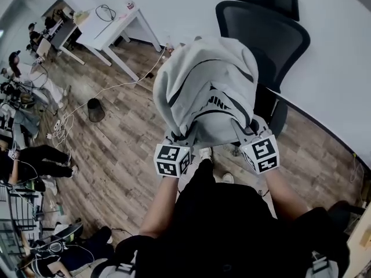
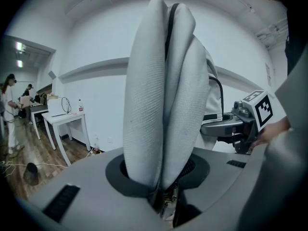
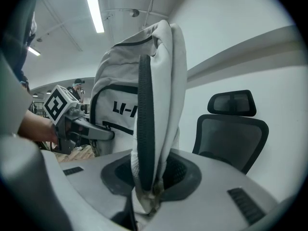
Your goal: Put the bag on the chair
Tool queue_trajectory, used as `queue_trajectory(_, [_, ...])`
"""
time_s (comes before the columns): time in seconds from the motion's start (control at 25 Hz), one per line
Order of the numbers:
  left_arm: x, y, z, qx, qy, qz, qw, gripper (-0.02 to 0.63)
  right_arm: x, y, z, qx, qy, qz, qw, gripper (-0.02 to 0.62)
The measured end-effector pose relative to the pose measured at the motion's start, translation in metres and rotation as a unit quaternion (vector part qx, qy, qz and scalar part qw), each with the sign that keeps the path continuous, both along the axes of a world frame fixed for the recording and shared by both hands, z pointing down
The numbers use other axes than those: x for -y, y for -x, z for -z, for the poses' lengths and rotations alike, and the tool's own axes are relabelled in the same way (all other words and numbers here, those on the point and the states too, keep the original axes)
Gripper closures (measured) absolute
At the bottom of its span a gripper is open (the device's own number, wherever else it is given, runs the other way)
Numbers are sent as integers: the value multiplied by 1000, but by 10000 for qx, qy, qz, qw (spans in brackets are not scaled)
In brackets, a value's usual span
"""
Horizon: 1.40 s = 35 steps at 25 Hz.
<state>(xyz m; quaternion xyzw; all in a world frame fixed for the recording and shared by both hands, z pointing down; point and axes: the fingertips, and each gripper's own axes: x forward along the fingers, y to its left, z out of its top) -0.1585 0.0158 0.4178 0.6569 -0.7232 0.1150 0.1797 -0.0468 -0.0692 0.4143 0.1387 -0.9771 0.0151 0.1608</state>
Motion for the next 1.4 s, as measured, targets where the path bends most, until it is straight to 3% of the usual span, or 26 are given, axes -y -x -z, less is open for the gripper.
queue_trajectory(0.24, [0, 2, -13, -24, -77, -129, 9999, 483, -6, 0, -10, -67, -129, -7, 9999, 491])
queue_trajectory(0.68, [59, 30, -36, -147, -42, -854, 9962, 488, 36, 22, -30, -108, -59, -609, 9981, 491])
queue_trajectory(0.92, [131, 66, -37, -329, 129, -1165, 9926, 491, 100, 57, -30, -197, 171, -880, 9958, 491])
queue_trajectory(1.2, [189, 83, -58, -483, 325, -1761, 9827, 494, 143, 69, -47, -379, 353, -1483, 9876, 492])
queue_trajectory(1.4, [216, 75, -74, -629, 454, -2317, 9697, 494, 155, 58, -61, -543, 520, -1989, 9771, 491])
